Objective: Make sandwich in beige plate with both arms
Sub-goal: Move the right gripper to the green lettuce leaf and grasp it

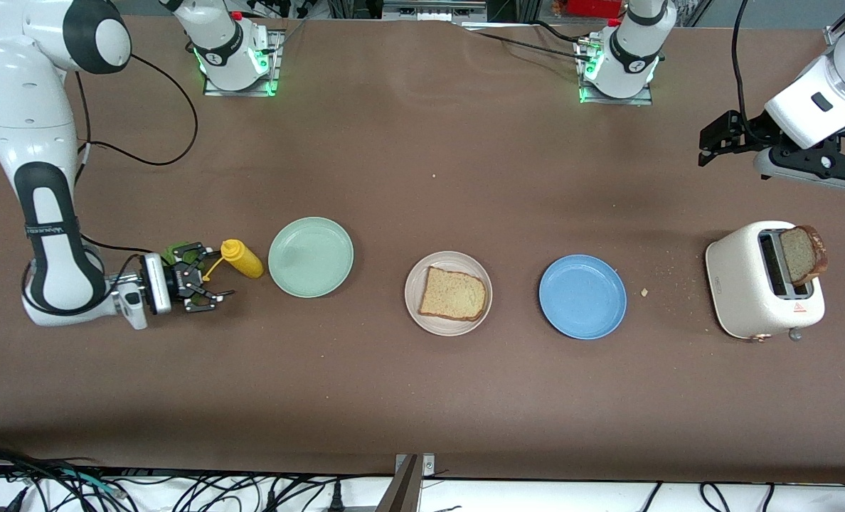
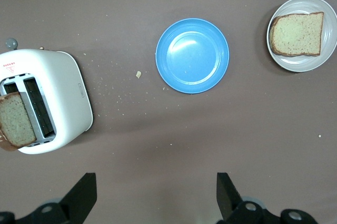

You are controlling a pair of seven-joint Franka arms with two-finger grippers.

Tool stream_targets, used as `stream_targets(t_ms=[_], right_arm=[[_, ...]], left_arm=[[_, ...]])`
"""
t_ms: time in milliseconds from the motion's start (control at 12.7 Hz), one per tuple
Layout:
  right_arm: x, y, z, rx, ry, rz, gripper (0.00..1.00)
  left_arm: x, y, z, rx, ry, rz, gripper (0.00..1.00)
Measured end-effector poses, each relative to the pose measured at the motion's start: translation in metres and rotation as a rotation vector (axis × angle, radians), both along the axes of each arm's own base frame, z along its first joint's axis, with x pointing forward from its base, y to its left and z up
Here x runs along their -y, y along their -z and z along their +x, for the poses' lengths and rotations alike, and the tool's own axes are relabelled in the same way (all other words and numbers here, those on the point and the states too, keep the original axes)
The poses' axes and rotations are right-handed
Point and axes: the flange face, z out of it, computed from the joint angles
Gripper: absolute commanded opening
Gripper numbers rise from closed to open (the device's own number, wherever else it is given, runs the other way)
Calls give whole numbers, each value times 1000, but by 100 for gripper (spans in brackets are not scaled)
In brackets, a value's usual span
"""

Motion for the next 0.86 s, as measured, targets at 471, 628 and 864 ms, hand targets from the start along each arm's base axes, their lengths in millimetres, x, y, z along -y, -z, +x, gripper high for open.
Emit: stream_targets(t_ms=[471, 628, 864], right_arm=[[33, -72, 17, 146, -109, -265, 100], [48, -82, 25, 212, -144, -393, 100], [61, -85, 34, 293, -170, -510, 100]], left_arm=[[0, 0, 0, 0, 0, 0, 100], [0, 0, 0, 0, 0, 0, 100], [0, 0, 0, 0, 0, 0, 100]])
